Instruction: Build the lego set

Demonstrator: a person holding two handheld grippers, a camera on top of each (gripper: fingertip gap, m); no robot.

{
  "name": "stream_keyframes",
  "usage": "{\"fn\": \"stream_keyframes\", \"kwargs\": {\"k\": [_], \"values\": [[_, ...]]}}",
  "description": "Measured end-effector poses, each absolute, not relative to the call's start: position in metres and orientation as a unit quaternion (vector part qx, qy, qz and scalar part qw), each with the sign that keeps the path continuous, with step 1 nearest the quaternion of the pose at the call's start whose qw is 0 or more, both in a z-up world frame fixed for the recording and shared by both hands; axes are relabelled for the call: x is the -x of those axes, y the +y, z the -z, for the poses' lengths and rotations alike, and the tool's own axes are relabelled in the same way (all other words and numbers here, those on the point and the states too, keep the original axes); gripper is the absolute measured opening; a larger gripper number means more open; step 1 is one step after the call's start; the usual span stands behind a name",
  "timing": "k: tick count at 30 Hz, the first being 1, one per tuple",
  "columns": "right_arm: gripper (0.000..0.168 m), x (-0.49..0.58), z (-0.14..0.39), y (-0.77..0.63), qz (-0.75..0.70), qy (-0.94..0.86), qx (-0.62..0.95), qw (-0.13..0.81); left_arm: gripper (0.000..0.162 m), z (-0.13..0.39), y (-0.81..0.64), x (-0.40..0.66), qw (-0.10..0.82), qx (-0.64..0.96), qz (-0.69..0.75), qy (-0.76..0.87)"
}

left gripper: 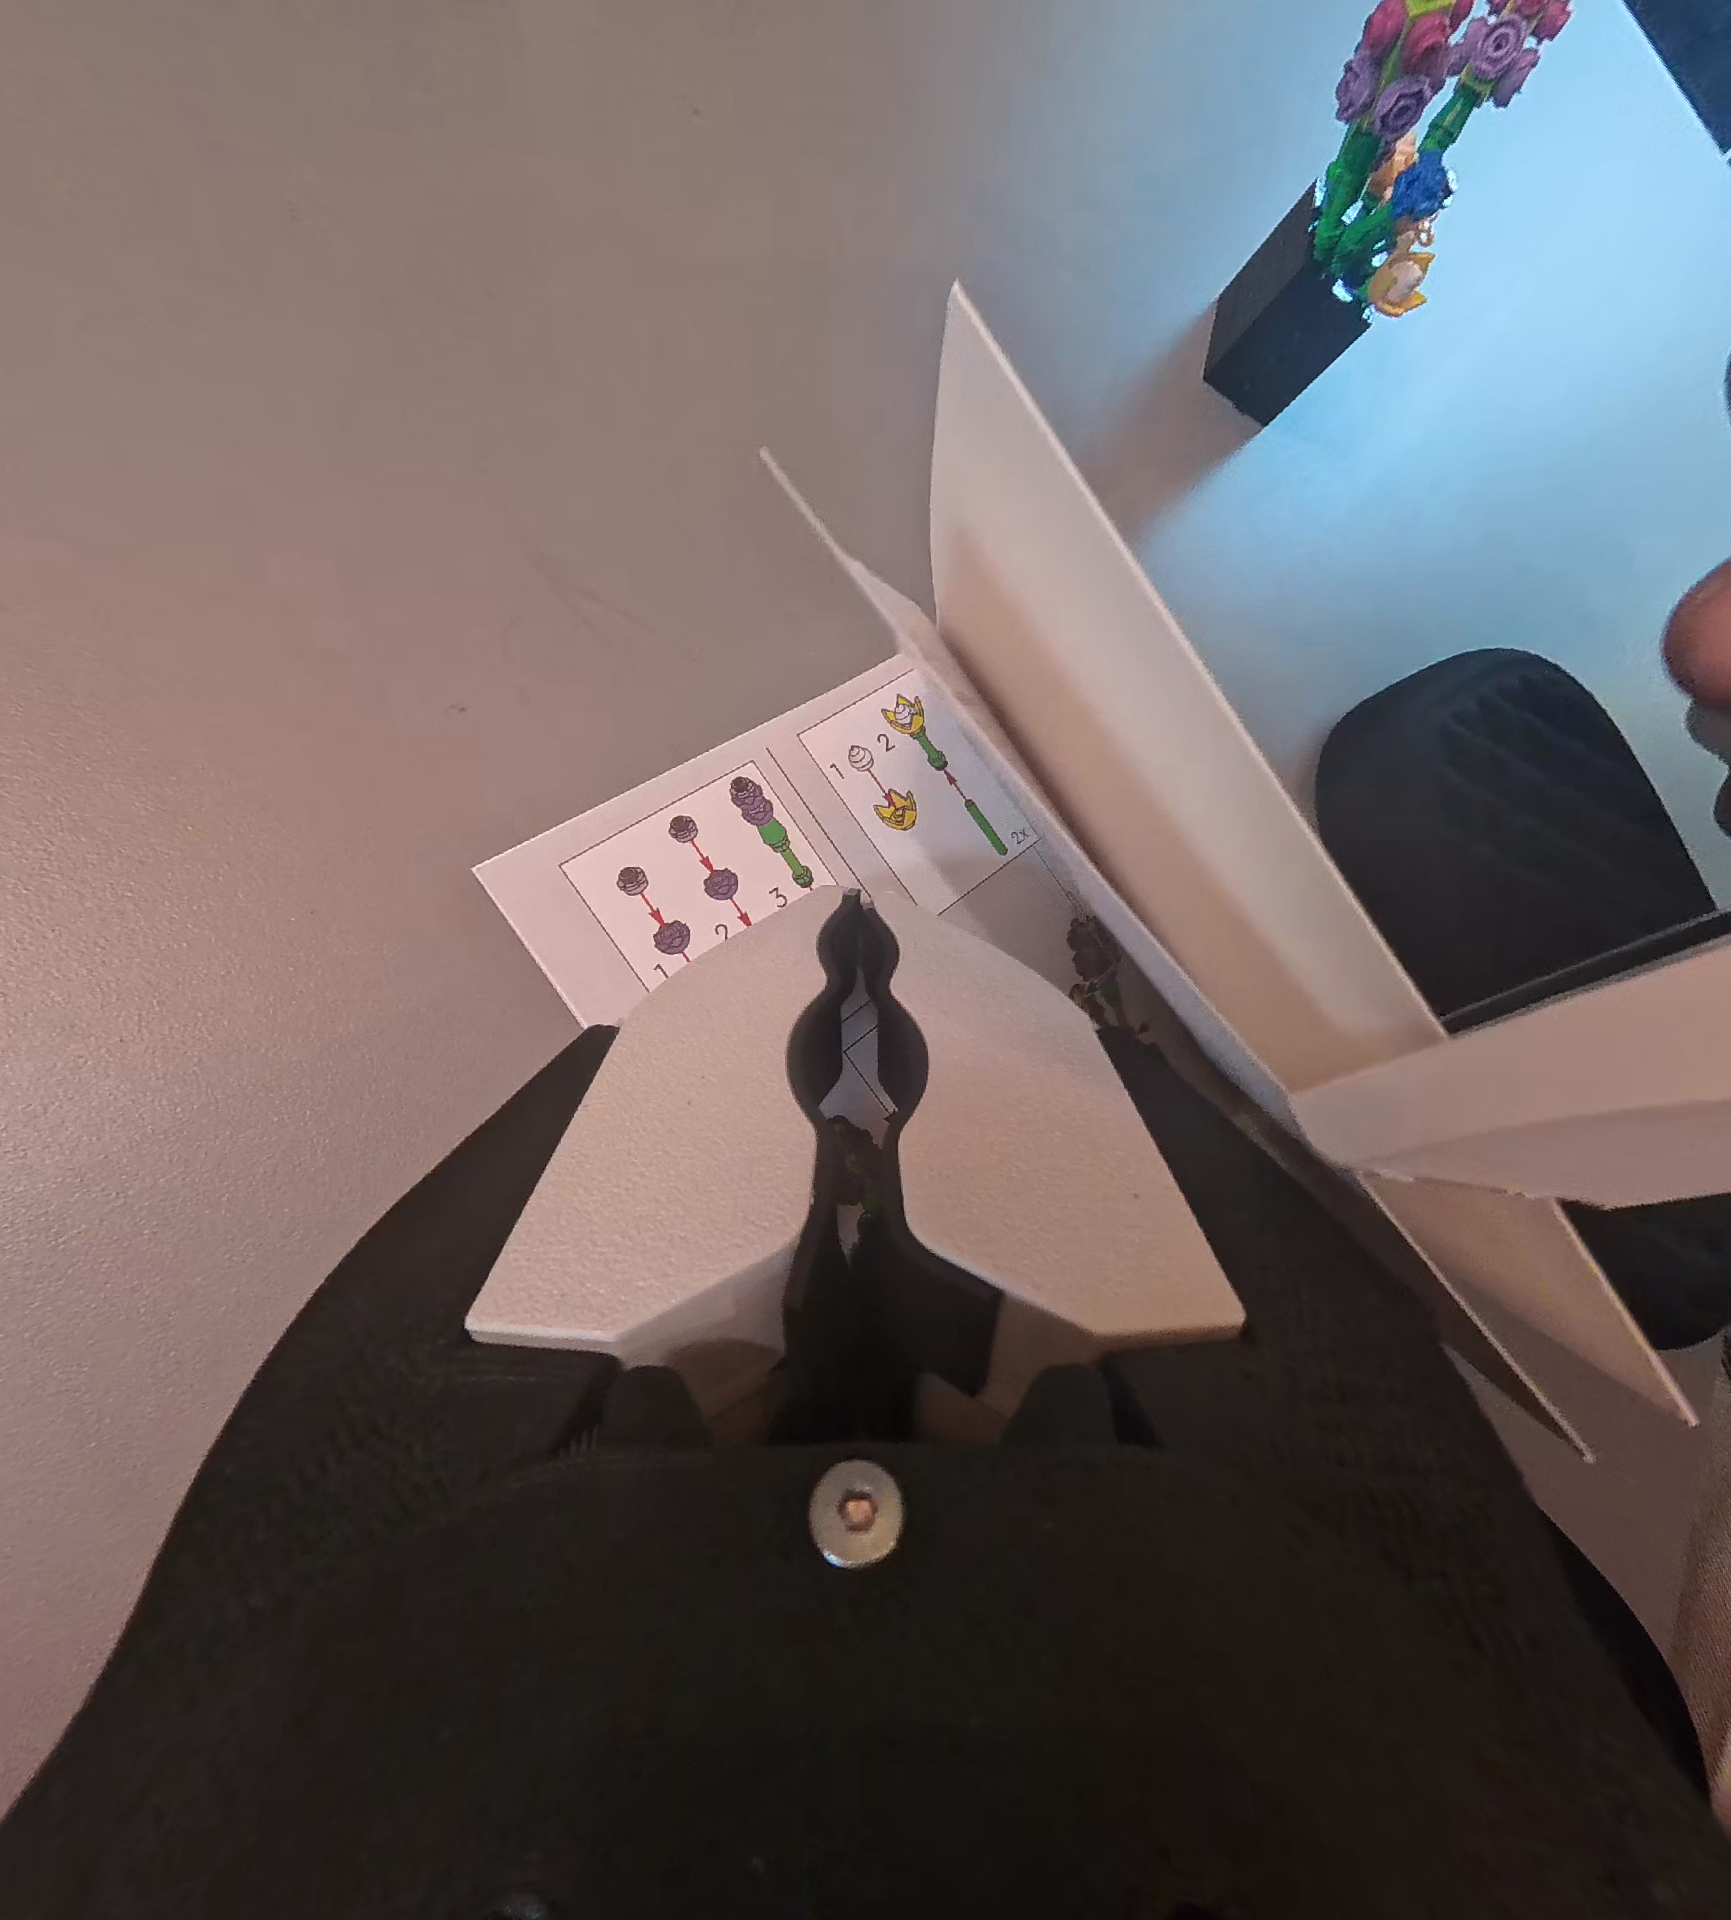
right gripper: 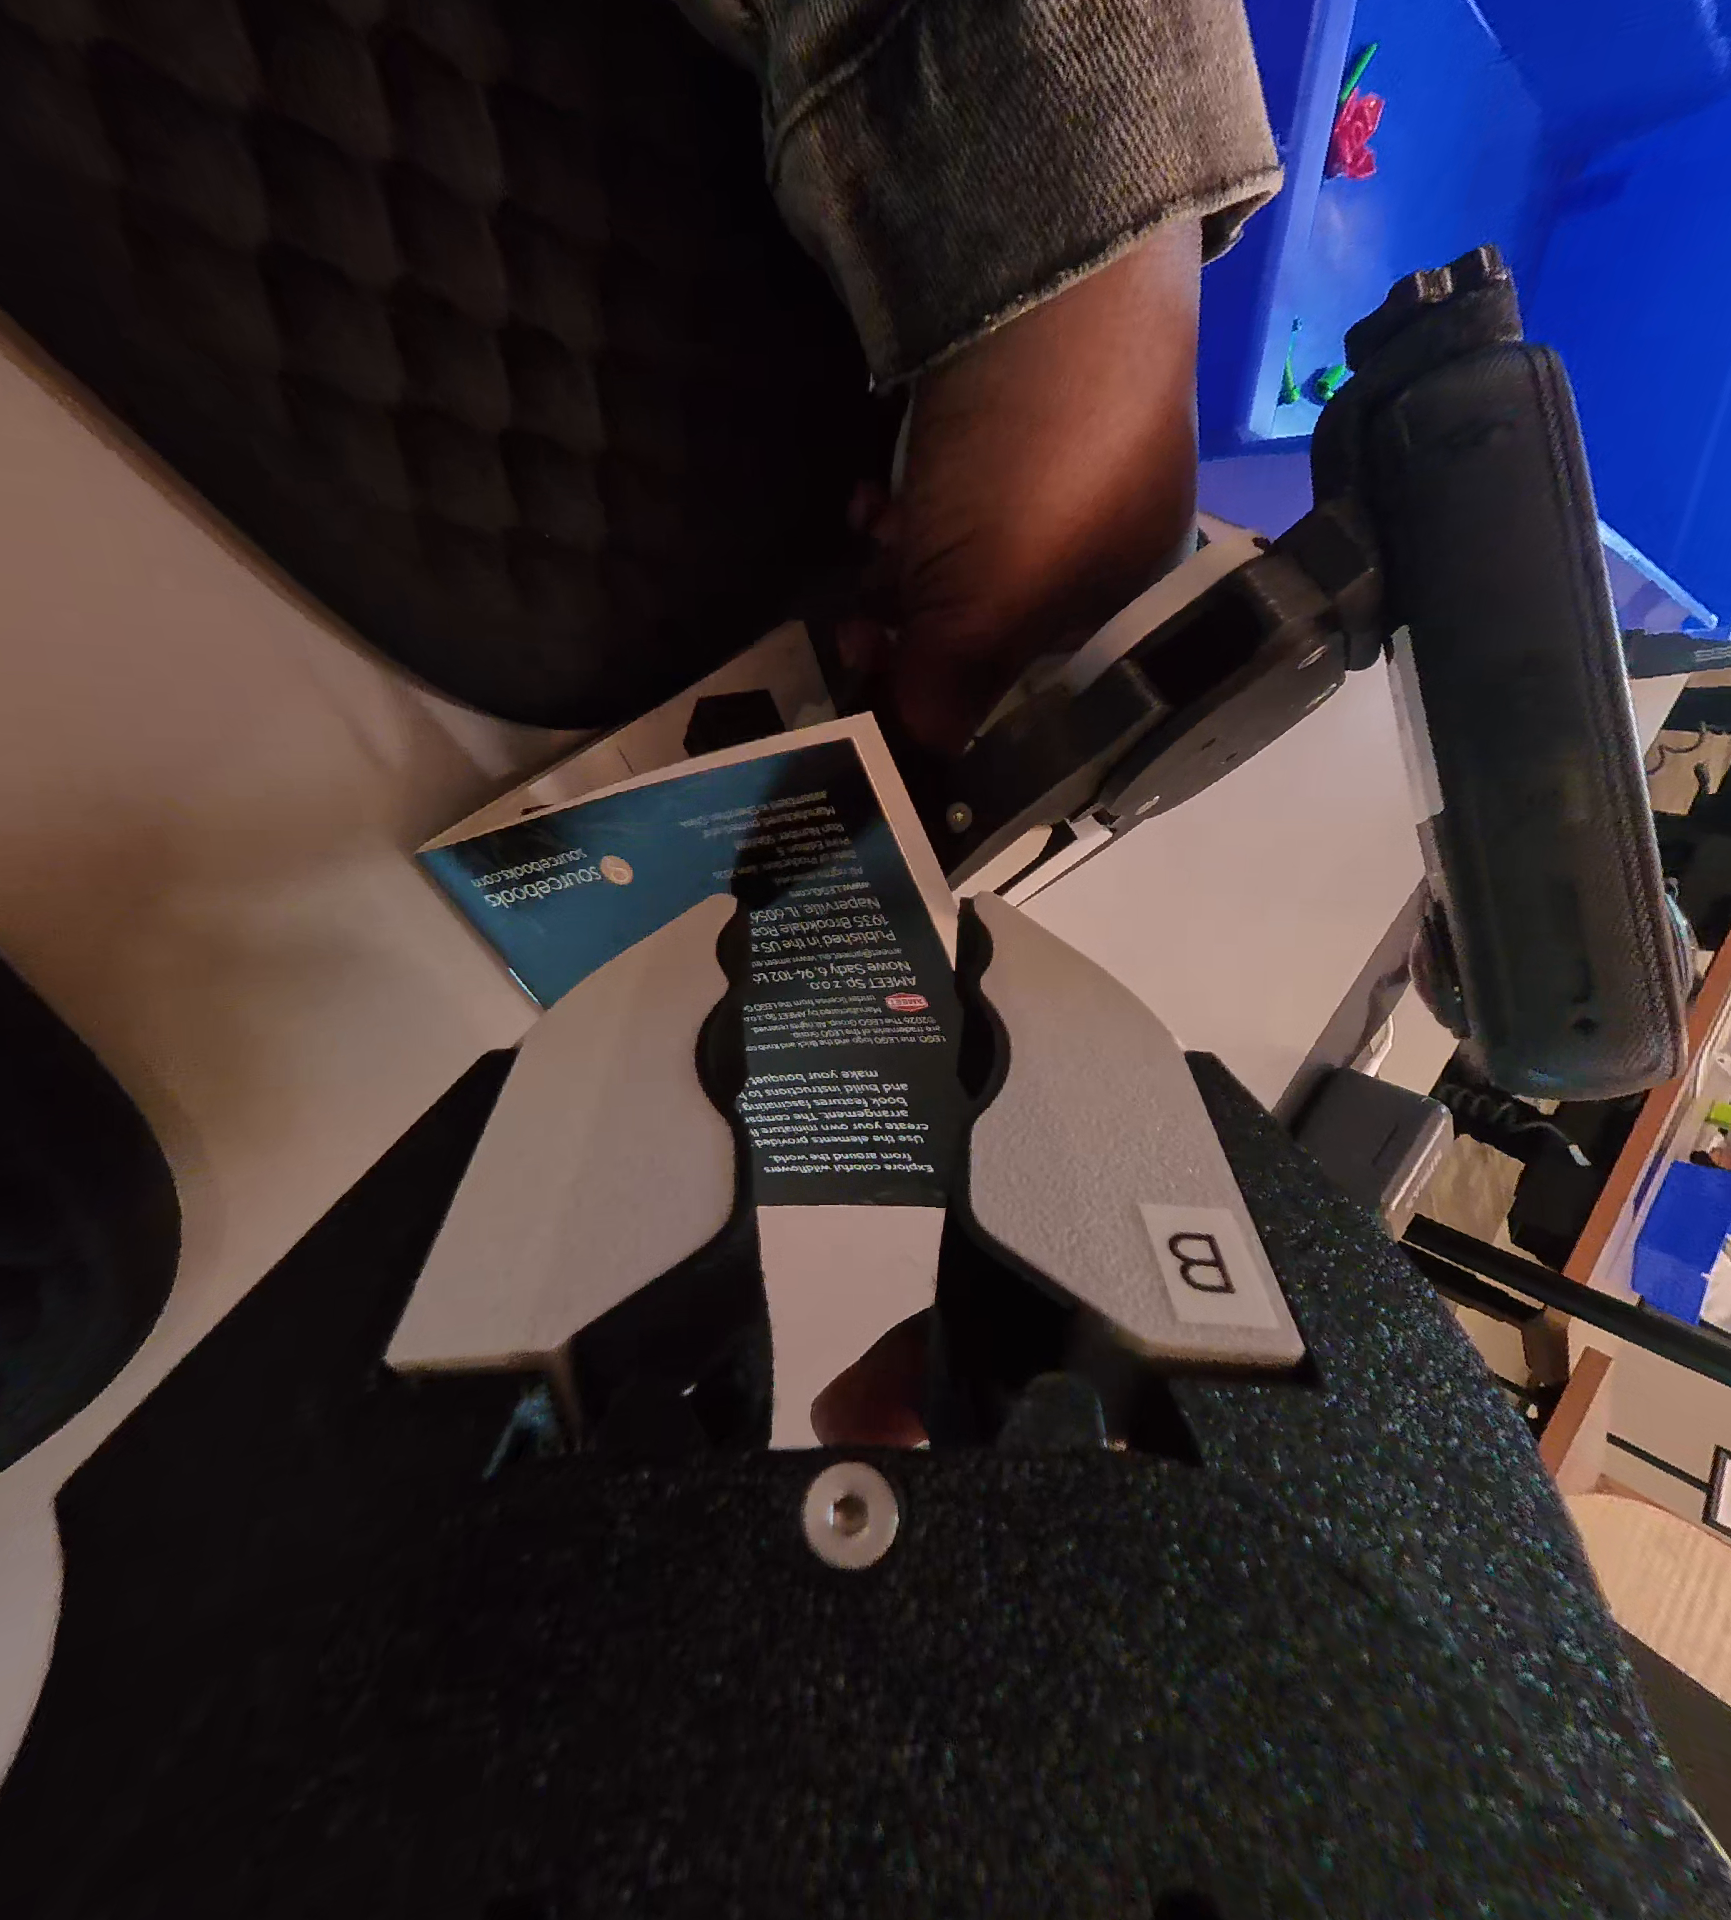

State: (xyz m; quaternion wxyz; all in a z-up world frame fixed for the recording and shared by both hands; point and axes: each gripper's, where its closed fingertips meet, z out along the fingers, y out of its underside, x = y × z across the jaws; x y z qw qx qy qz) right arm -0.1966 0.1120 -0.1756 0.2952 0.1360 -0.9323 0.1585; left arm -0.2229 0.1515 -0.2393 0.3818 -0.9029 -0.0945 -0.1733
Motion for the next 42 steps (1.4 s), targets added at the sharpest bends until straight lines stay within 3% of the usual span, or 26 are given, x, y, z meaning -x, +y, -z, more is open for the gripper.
{"fn": "stream_keyframes", "kwargs": {"k": [33, 36, 42], "values": [[0.031, 0.1989, 0.1711, 0.115, -0.157, -0.924, -0.13, 0.323, 0.001, 0.2393, 0.1516, 0.2229, 0.382, 0.902, 0.175, -0.095], [0.039, 0.2012, 0.1731, 0.1159, -0.15, -0.929, -0.128, 0.313, 0.001, 0.2393, 0.1516, 0.2229, 0.382, 0.903, 0.173, -0.094], [0.036, 0.2036, 0.1765, 0.1143, -0.139, -0.93, -0.14, 0.311, 0.001, 0.2393, 0.1516, 0.2229, 0.382, 0.903, 0.173, -0.094]]}}
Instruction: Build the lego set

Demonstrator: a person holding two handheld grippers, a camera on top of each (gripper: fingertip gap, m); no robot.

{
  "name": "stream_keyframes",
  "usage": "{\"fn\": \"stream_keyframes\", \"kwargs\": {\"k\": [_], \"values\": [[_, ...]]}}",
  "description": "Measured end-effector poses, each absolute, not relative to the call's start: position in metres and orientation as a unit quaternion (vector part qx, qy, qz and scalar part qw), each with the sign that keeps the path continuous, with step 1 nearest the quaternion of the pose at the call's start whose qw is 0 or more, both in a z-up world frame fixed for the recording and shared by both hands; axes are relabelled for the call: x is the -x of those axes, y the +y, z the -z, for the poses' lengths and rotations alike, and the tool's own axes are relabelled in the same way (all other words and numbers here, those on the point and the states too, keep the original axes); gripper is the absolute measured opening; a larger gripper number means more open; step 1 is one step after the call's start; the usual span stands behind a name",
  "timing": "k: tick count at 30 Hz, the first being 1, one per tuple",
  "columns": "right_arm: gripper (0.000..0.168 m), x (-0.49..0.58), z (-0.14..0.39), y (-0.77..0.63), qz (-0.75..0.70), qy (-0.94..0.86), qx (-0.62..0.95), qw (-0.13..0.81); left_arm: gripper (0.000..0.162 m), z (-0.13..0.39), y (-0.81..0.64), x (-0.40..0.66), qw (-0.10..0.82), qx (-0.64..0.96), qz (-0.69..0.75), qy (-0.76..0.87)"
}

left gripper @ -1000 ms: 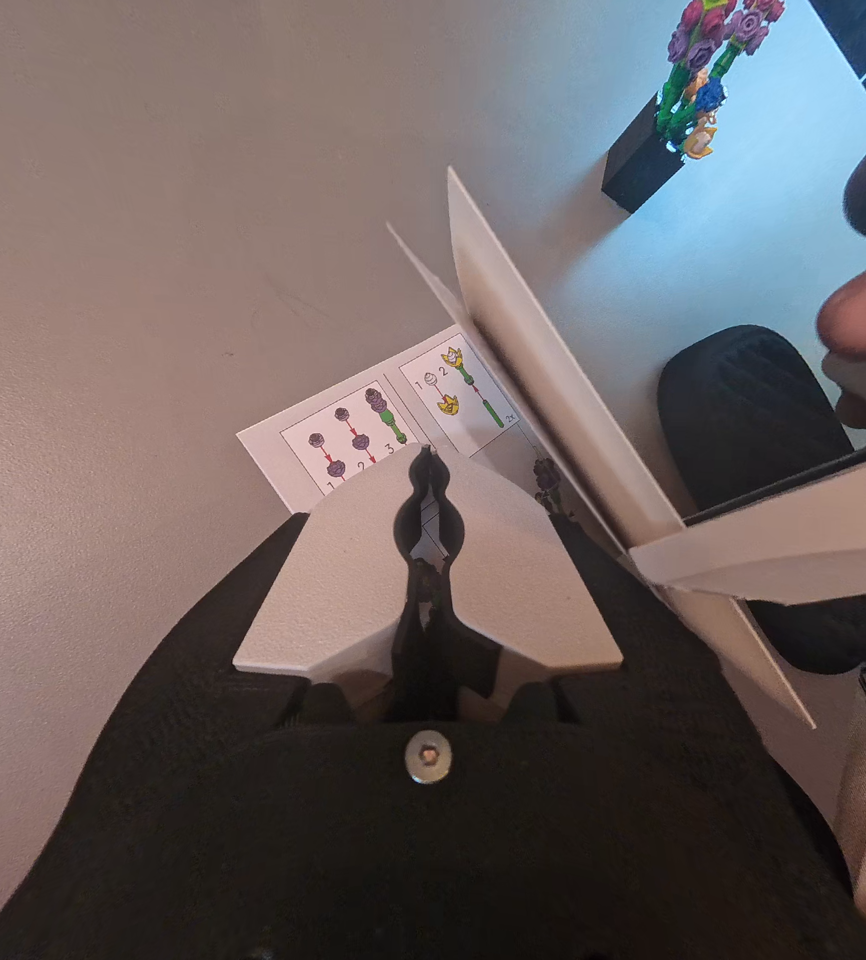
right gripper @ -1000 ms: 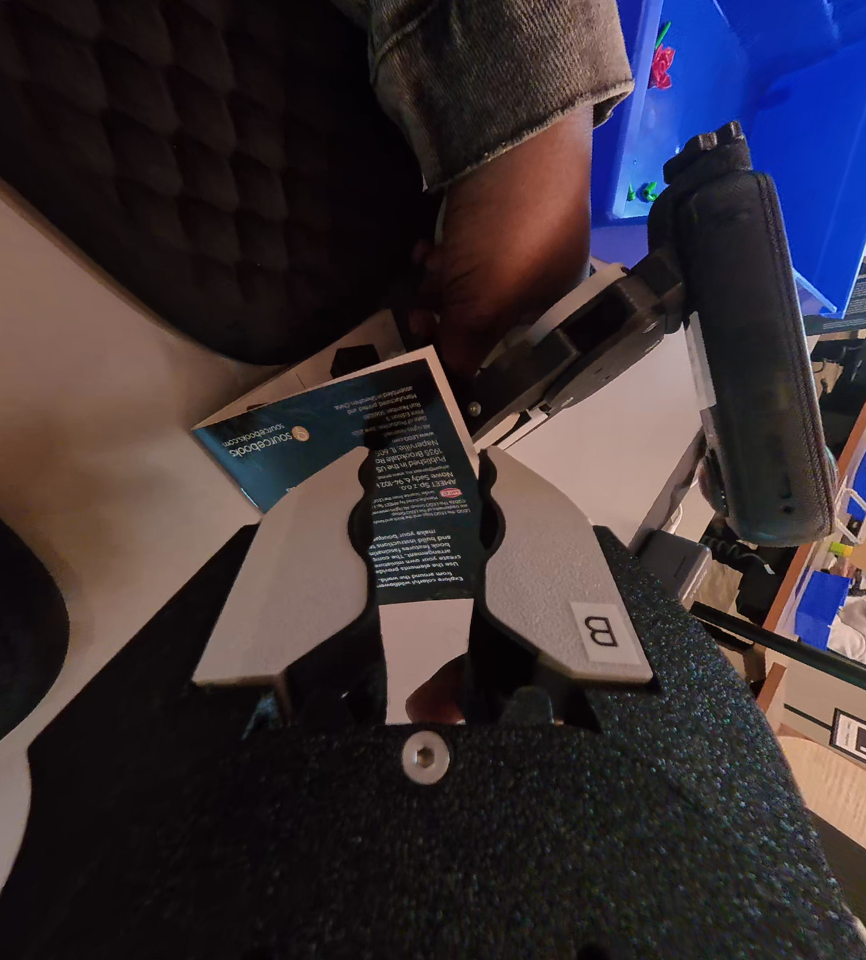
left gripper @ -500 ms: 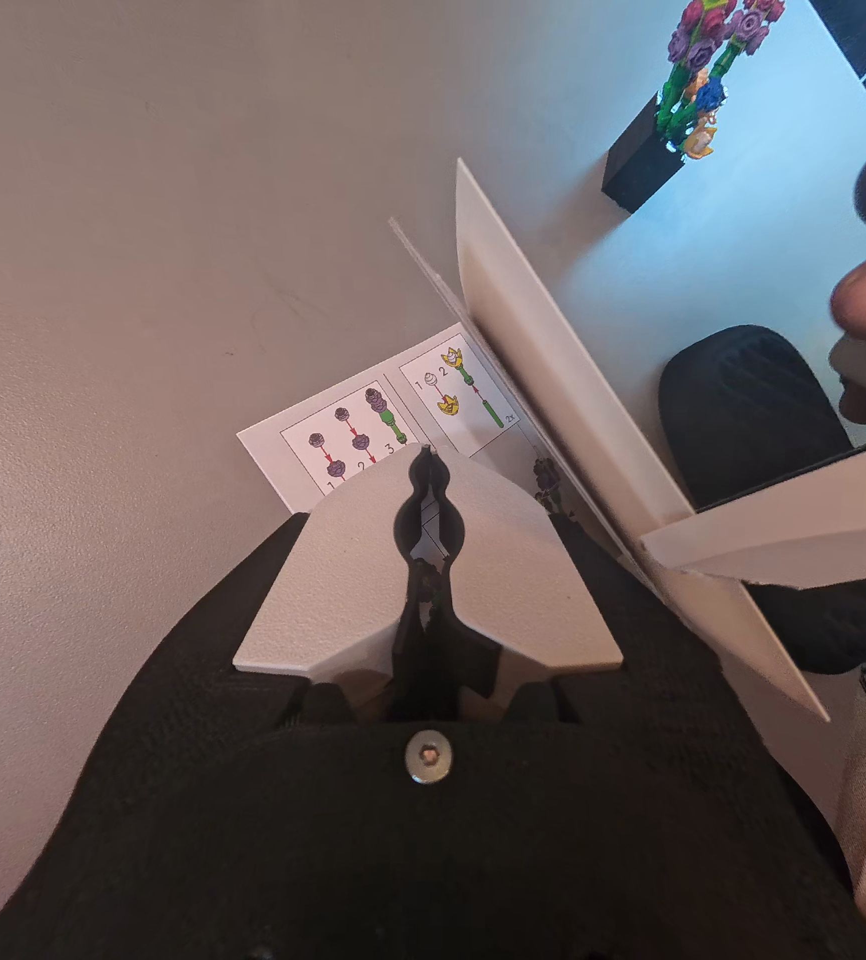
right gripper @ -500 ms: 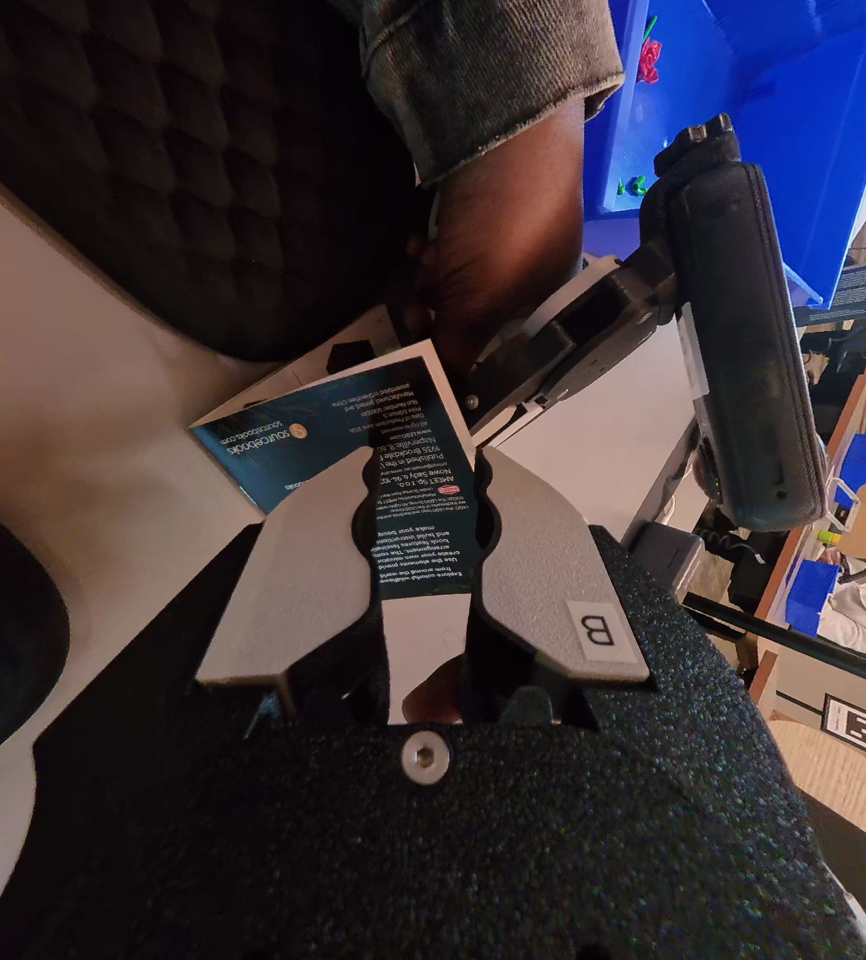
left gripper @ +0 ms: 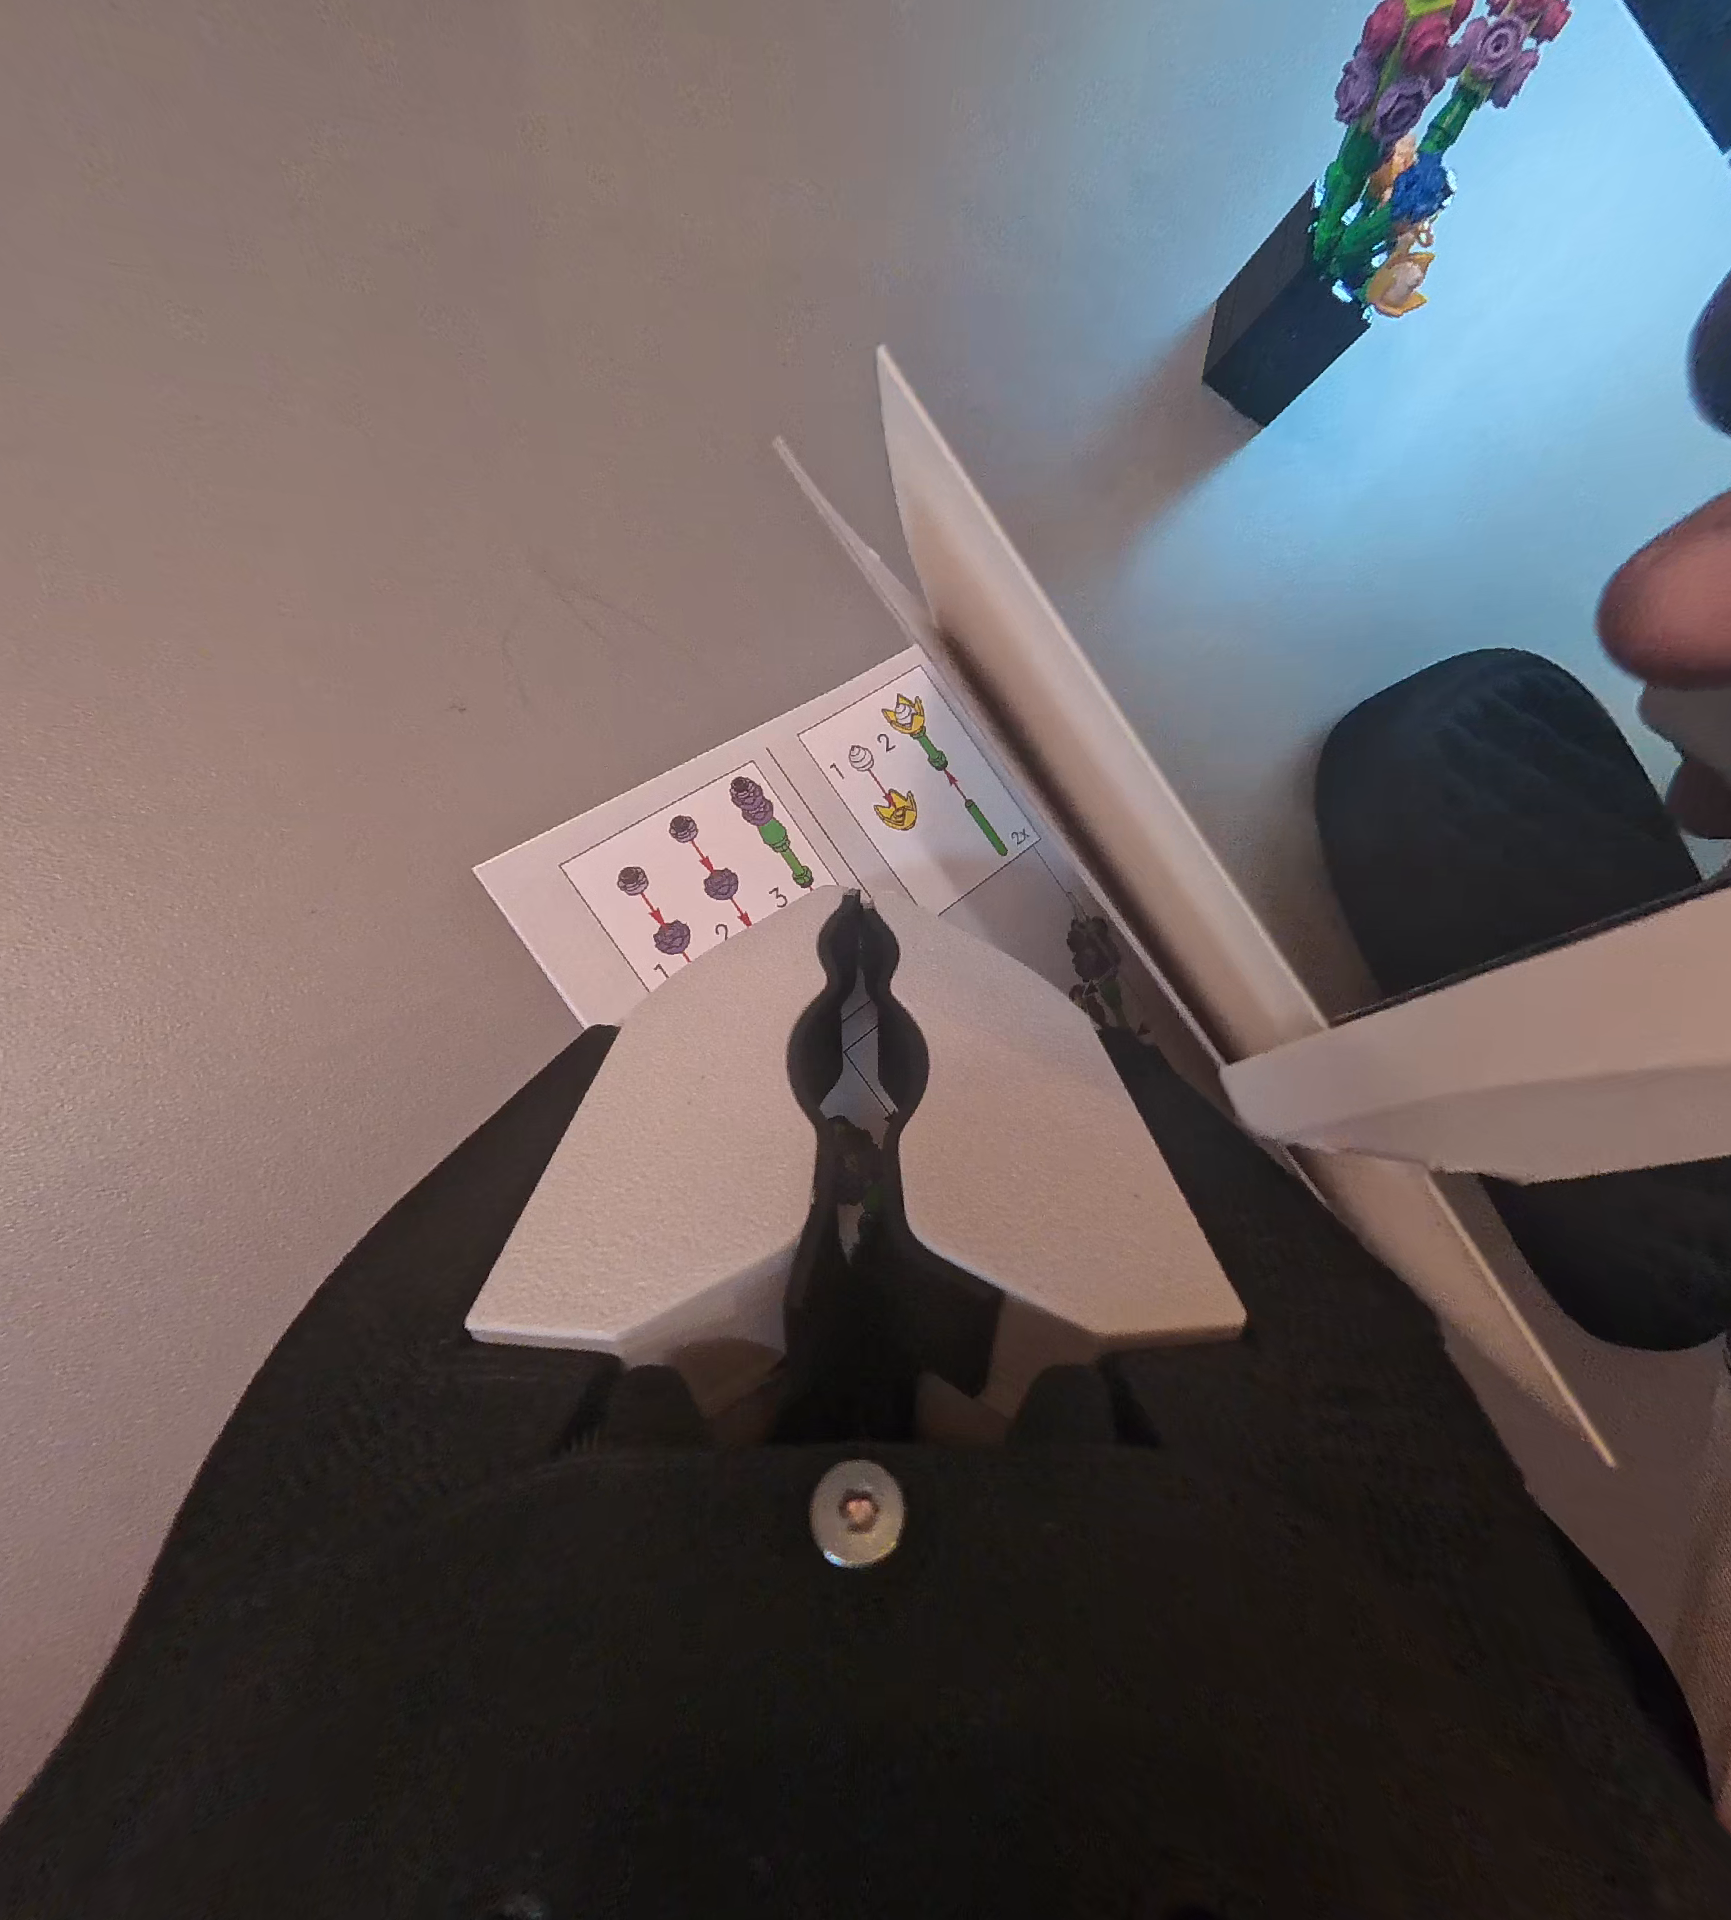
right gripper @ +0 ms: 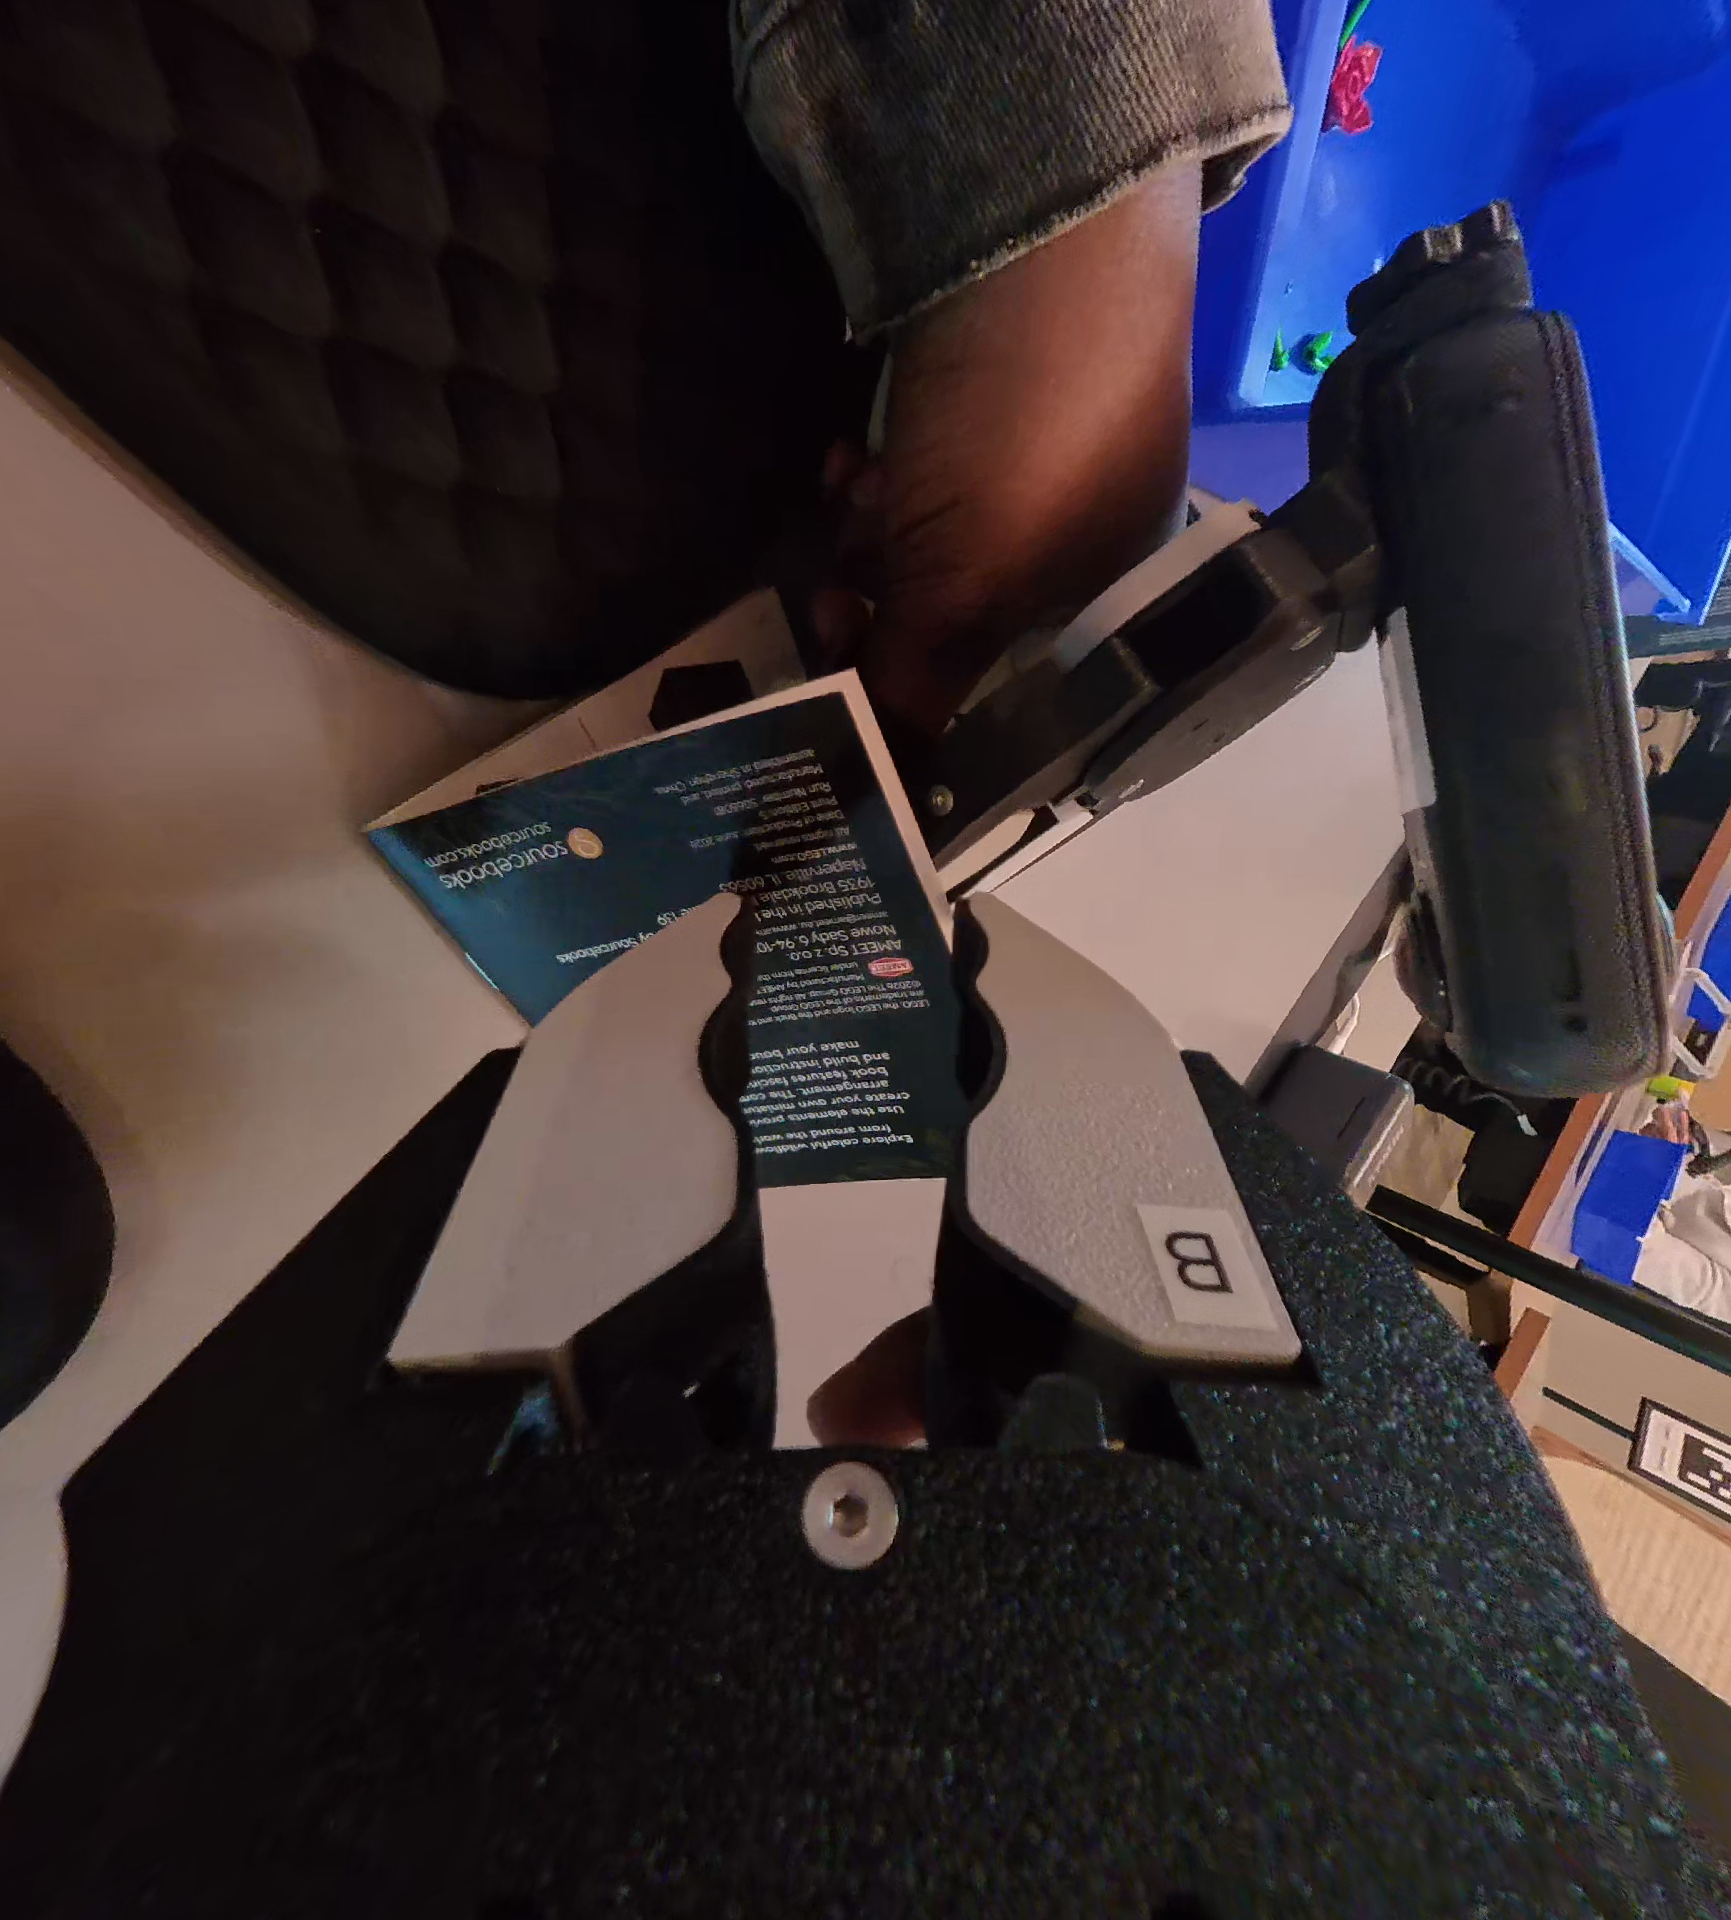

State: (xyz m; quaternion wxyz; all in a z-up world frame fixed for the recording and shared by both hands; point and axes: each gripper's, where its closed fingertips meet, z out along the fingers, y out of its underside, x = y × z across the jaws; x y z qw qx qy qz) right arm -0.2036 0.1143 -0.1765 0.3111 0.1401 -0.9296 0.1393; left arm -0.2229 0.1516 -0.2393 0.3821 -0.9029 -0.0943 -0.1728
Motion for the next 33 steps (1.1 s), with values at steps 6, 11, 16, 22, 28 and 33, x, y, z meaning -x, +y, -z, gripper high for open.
{"fn": "stream_keyframes", "kwargs": {"k": [6, 11, 16, 22, 28, 33], "values": [[0.033, 0.2038, 0.1748, 0.1147, -0.14, -0.927, -0.142, 0.319, 0.001, 0.2393, 0.1516, 0.2229, 0.382, 0.903, 0.173, -0.094], [0.032, 0.2037, 0.1742, 0.1151, -0.143, -0.924, -0.141, 0.326, 0.001, 0.2392, 0.1516, 0.2229, 0.382, 0.903, 0.173, -0.095], [0.032, 0.2051, 0.1754, 0.1144, -0.142, -0.921, -0.145, 0.333, 0.001, 0.2392, 0.1516, 0.223, 0.382, 0.903, 0.174, -0.095], [0.032, 0.2061, 0.1764, 0.1134, -0.14, -0.92, -0.148, 0.336, 0.001, 0.2393, 0.1516, 0.2229, 0.382, 0.903, 0.174, -0.095], [0.032, 0.2074, 0.1755, 0.1135, -0.14, -0.917, -0.149, 0.344, 0.001, 0.2394, 0.1516, 0.223, 0.382, 0.903, 0.174, -0.095], [0.03, 0.2072, 0.1745, 0.1136, -0.141, -0.916, -0.149, 0.344, 0.001, 0.2393, 0.1517, 0.2229, 0.382, 0.902, 0.175, -0.095]]}}
